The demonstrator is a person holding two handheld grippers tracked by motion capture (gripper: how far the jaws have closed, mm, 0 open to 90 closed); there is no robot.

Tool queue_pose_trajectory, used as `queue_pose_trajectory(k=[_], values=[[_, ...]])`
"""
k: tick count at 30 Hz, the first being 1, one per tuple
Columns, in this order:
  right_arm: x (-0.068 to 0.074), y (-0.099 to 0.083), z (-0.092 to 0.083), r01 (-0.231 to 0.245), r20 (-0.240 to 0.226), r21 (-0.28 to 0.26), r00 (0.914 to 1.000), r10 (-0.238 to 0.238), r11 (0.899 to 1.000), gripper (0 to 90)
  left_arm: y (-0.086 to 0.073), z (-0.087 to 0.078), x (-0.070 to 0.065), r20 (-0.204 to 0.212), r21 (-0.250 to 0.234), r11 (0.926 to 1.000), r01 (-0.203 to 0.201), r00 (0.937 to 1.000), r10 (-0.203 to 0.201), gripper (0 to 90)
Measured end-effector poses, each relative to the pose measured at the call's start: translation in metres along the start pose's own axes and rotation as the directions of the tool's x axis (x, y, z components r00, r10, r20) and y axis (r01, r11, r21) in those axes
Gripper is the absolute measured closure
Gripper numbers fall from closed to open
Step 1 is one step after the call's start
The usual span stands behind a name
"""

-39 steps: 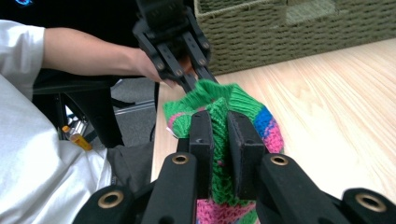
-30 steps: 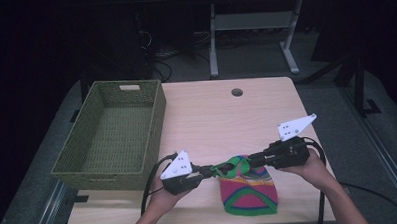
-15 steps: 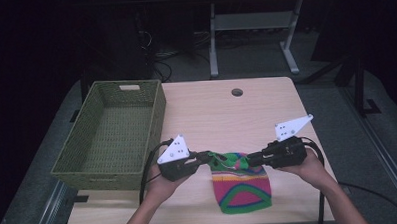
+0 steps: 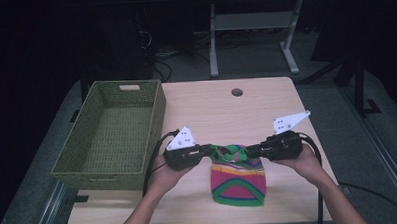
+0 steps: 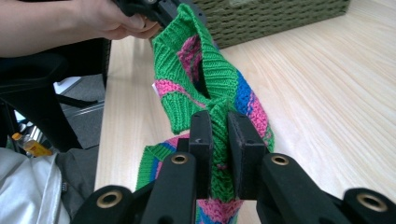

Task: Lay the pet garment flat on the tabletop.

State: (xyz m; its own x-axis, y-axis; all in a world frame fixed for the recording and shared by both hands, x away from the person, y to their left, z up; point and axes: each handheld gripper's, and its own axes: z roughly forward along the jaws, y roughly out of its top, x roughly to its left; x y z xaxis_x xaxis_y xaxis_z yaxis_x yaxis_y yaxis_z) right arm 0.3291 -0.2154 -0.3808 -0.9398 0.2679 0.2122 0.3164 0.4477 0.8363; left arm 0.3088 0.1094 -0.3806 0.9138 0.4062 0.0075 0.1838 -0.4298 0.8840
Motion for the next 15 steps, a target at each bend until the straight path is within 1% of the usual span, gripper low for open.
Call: queue_pose_trajectory(k=[2, 3, 5, 6, 9, 14, 15], values=[[-0.003, -0.001, -0.001, -0.003, 0.005, 0.0, 1.0, 0.003, 1.0, 80.0, -0.002, 0.003, 0.002, 0.003, 0.003, 1.0, 0.007, 1.0, -0.007, 84.2], [-0.005, -0.002, -0.001, -0.013, 0.009, -0.003, 0.9999, 0.013, 1.0, 79.7, -0.002, 0.004, 0.003, 0.003, 0.002, 0.9999, 0.011, 0.9999, -0.011, 84.2], [-0.007, -0.003, -0.002, -0.01, 0.01, -0.008, 0.9999, 0.01, 1.0, 79.7, -0.002, 0.006, 0.003, 0.004, 0.0, 0.9999, 0.014, 0.9999, -0.014, 84.2], [-0.009, -0.003, -0.002, -0.016, 0.016, -0.009, 0.9997, 0.016, 1.0, 79.6, -0.002, 0.009, 0.004, 0.006, 0.01, 0.9997, 0.02, 0.9998, -0.02, 84.2], [-0.014, -0.004, -0.003, -0.028, 0.024, -0.009, 0.9993, 0.028, 1.0, 79.5, -0.004, 0.013, 0.007, 0.009, 0.015, 0.9992, 0.038, 0.9992, -0.038, 84.1], [-0.022, -0.007, -0.001, -0.045, 0.023, -0.01, 0.9987, 0.046, 0.999, 79.4, -0.005, 0.019, 0.011, 0.013, 0.006, 0.9983, 0.059, 0.9982, -0.059, 84.1], [-0.023, -0.007, -0.001, -0.043, 0.025, -0.01, 0.9987, 0.044, 0.999, 79.4, -0.005, 0.02, 0.012, 0.013, 0.007, 0.9984, 0.056, 0.9983, -0.056, 84.1]])
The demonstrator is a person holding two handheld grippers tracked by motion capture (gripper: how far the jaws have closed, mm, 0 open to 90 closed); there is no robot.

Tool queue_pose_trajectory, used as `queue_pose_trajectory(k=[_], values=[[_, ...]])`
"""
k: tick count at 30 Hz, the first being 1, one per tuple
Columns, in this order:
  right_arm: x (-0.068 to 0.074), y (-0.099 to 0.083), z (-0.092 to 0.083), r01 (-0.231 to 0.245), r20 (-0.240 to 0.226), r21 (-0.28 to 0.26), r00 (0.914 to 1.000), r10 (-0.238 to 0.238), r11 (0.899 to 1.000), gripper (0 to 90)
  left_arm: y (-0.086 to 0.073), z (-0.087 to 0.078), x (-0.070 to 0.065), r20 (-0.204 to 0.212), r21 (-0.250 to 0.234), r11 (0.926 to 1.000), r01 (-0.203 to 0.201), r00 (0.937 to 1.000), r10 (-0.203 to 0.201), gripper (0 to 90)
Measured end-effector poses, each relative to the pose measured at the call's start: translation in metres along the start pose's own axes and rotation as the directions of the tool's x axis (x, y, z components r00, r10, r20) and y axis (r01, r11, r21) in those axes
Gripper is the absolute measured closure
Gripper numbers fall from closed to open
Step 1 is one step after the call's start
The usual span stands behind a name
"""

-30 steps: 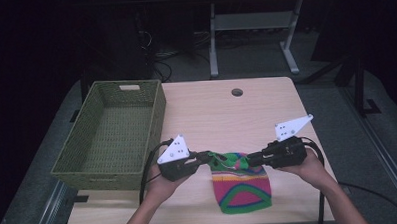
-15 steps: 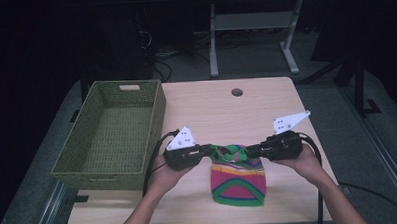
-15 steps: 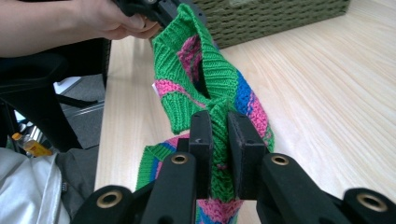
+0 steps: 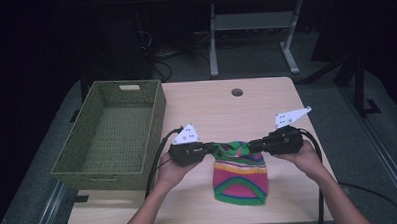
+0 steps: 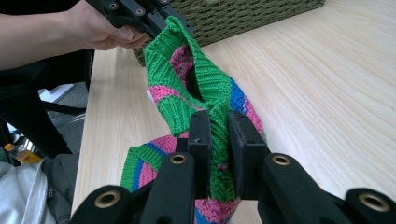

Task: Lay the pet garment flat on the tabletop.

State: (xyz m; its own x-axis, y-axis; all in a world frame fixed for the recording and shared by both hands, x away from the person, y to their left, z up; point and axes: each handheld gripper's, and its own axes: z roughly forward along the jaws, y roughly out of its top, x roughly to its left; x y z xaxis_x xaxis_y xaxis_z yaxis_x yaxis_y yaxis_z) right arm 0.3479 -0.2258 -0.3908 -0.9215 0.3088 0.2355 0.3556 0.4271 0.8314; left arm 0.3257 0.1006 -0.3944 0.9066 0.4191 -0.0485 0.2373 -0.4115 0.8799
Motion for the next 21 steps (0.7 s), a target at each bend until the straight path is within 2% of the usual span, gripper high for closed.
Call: queue_pose_trajectory(k=[9, 11, 12, 13, 15, 16, 17, 18, 20, 21], values=[[-0.005, -0.001, -0.001, -0.007, -0.006, 0.004, 1.0, 0.007, 1.0, 79.4, 0.0, 0.005, 0.004, -0.008, 0.0, 1.0, 0.006, 0.9999, -0.006, 84.1], [-0.008, 0.0, -0.001, -0.009, 0.001, 0.002, 1.0, 0.009, 1.0, 79.4, 0.001, 0.009, 0.007, -0.035, -0.002, 0.9998, 0.022, 0.9992, -0.022, 84.1], [-0.011, 0.001, 0.0, -0.01, 0.012, -0.006, 0.9999, 0.01, 1.0, 78.9, 0.003, 0.012, 0.01, -0.071, 0.006, 0.999, 0.045, 0.9965, -0.044, 83.5], [-0.015, 0.002, 0.0, -0.024, 0.041, -0.023, 0.9989, 0.025, 0.999, 78.0, 0.007, 0.016, 0.013, -0.116, 0.001, 0.9976, 0.069, 0.9909, -0.068, 81.6], [-0.03, 0.005, 0.004, -0.072, 0.118, -0.057, 0.9899, 0.078, 0.996, 73.1, 0.016, 0.022, 0.023, -0.174, -0.035, 0.9907, 0.132, 0.9754, -0.136, 70.1], [-0.039, 0.007, 0.005, -0.1, 0.177, -0.081, 0.9778, 0.113, 0.992, 66.9, 0.018, 0.024, 0.028, -0.172, -0.049, 0.9884, 0.144, 0.9735, -0.151, 65.0], [-0.047, 0.008, 0.005, -0.129, 0.208, -0.102, 0.9667, 0.148, 0.986, 65.6, 0.02, 0.025, 0.03, -0.167, -0.059, 0.9873, 0.147, 0.9737, -0.155, 64.9], [-0.052, 0.008, 0.005, -0.146, 0.212, -0.115, 0.9628, 0.168, 0.983, 62.8, 0.02, 0.026, 0.033, -0.158, -0.072, 0.9847, 0.159, 0.9729, -0.169, 64.0], [-0.061, 0.007, 0.005, -0.17, 0.249, -0.131, 0.948, 0.198, 0.977, 57.5, 0.017, 0.027, 0.038, -0.131, -0.086, 0.9792, 0.184, 0.9722, -0.194, 60.3], [-0.064, 0.006, 0.005, -0.184, 0.249, -0.126, 0.9452, 0.211, 0.975, 57.3, 0.014, 0.026, 0.04, -0.113, -0.09, 0.9774, 0.191, 0.9731, -0.201, 59.7]])
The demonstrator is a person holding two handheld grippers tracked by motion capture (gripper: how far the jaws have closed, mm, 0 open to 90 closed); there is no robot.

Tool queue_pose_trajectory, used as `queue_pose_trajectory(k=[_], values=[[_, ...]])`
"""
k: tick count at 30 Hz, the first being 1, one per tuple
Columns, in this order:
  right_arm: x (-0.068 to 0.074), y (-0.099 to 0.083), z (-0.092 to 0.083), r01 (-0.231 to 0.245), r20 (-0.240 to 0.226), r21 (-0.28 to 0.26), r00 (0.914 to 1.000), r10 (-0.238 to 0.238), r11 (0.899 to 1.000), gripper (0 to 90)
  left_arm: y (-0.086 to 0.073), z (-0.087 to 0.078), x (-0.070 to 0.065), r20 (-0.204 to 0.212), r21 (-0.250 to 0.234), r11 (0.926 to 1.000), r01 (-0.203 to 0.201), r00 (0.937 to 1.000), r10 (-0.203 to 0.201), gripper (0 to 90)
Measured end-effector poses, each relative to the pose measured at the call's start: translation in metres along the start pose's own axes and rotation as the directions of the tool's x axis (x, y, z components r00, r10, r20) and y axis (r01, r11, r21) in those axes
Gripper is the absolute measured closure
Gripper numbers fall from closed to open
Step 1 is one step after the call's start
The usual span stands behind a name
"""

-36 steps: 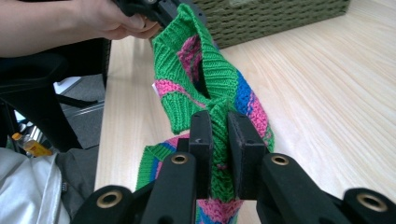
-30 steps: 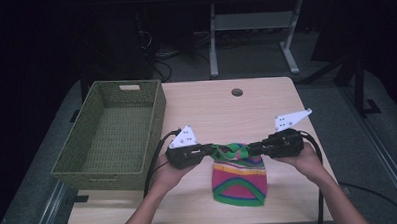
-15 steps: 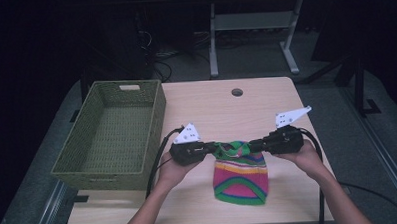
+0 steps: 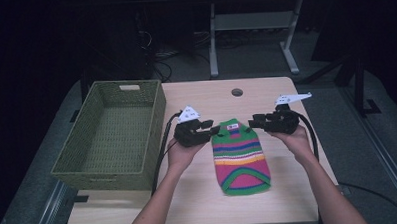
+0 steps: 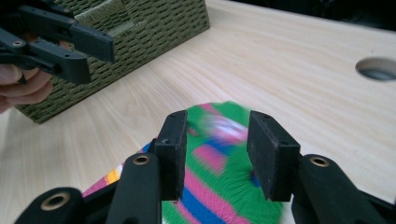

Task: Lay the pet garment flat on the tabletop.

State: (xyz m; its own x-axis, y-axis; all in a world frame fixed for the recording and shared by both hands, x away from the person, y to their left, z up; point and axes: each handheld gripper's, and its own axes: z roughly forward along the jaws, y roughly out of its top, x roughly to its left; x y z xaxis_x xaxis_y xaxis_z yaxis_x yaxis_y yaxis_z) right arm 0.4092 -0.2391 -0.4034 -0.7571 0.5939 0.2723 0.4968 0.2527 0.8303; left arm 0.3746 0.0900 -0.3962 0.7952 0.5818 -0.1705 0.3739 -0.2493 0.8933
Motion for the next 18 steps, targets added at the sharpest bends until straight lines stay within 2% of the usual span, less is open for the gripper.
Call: queue_pose_trajectory(k=[2, 6, 8, 11, 15, 18], values=[[-0.003, -0.002, 0.0, -0.011, -0.009, 0.014, 0.9999, 0.011, 1.0, 55.1, -0.007, 0.0, 0.004, 0.04, -0.004, 0.9997, 0.024, 0.9989, -0.024, 57.8], [-0.003, -0.009, -0.003, -0.008, -0.02, 0.043, 0.9998, 0.009, 0.999, 52.6, -0.017, -0.001, 0.007, 0.073, -0.006, 0.9981, 0.062, 0.9955, -0.061, 55.2], [-0.002, -0.011, -0.003, -0.005, -0.038, 0.064, 0.9992, 0.008, 0.998, 51.2, -0.021, -0.002, 0.007, 0.074, -0.003, 0.998, 0.063, 0.9953, -0.062, 54.3], [0.001, -0.016, -0.007, 0.001, -0.041, 0.077, 0.9992, 0.002, 0.997, 51.4, -0.025, -0.003, 0.007, 0.082, 0.0, 0.997, 0.077, 0.9936, -0.077, 52.9], [0.003, -0.023, -0.009, 0.023, -0.041, 0.11, 0.999, -0.019, 0.994, 51.5, -0.028, -0.004, 0.006, 0.092, 0.012, 0.9972, 0.074, 0.993, -0.075, 52.1], [0.007, -0.028, -0.011, 0.033, -0.041, 0.126, 0.9988, -0.028, 0.991, 52.3, -0.029, -0.006, 0.003, 0.096, 0.005, 0.9975, 0.07, 0.9929, -0.07, 51.5]])
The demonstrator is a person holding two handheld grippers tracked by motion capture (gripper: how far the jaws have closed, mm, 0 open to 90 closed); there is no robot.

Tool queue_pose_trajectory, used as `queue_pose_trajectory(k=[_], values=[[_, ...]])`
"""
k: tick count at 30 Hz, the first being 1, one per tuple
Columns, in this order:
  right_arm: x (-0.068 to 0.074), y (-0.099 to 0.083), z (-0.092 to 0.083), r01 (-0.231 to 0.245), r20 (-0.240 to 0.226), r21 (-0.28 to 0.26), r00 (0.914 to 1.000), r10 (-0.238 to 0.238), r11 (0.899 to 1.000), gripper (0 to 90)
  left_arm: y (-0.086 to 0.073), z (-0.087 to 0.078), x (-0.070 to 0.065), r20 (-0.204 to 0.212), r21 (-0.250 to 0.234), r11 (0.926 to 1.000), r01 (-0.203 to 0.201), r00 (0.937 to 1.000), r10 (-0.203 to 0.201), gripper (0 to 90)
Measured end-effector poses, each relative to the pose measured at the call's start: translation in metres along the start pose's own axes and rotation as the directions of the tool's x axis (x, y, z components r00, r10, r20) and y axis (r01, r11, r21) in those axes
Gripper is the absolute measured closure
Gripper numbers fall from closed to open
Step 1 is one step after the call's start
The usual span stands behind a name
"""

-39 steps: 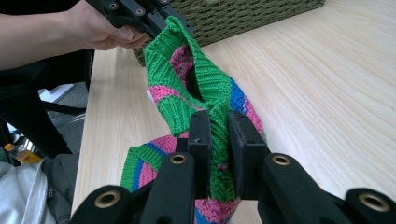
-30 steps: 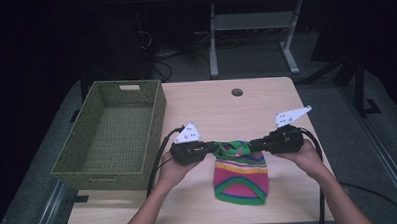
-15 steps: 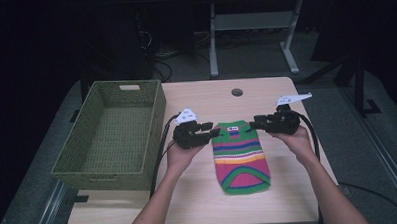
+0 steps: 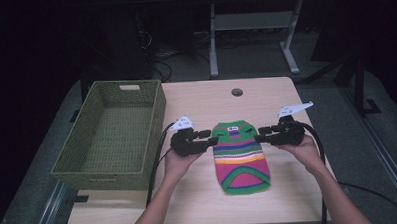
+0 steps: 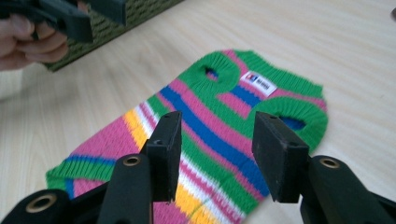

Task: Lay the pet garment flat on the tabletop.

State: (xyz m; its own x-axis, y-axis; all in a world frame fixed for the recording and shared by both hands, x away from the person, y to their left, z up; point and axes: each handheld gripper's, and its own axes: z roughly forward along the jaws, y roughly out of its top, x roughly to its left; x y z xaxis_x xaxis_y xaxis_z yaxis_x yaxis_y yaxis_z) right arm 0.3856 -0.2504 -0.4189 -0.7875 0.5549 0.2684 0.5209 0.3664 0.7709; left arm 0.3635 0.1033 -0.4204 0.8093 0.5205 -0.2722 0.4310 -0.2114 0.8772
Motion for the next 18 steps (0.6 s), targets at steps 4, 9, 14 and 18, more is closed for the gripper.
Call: queue_pose_trajectory(k=[4, 9, 14, 18], values=[[0.006, -0.006, -0.001, 0.02, 0.001, 0.053, 0.9998, -0.02, 0.998, 53.2, -0.001, -0.001, -0.004, 0.002, 0.005, 1.0, -0.007, 1.0, 0.007, 50.4], [0.013, -0.015, -0.004, 0.047, 0.013, 0.107, 0.9987, -0.049, 0.993, 57.2, -0.007, -0.001, -0.009, 0.006, 0.027, 0.9993, -0.024, 0.9997, 0.024, 50.3], [0.016, -0.024, -0.002, 0.036, 0.006, 0.151, 0.9993, -0.037, 0.988, 64.1, -0.013, -0.001, -0.011, 0.007, 0.032, 0.9993, -0.019, 0.9998, 0.019, 50.3], [0.019, -0.034, 0.005, 0.044, -0.012, 0.202, 0.999, -0.043, 0.978, 68.3, -0.016, -0.003, -0.011, 0.004, 0.036, 0.9993, -0.013, 0.9999, 0.013, 50.0]])
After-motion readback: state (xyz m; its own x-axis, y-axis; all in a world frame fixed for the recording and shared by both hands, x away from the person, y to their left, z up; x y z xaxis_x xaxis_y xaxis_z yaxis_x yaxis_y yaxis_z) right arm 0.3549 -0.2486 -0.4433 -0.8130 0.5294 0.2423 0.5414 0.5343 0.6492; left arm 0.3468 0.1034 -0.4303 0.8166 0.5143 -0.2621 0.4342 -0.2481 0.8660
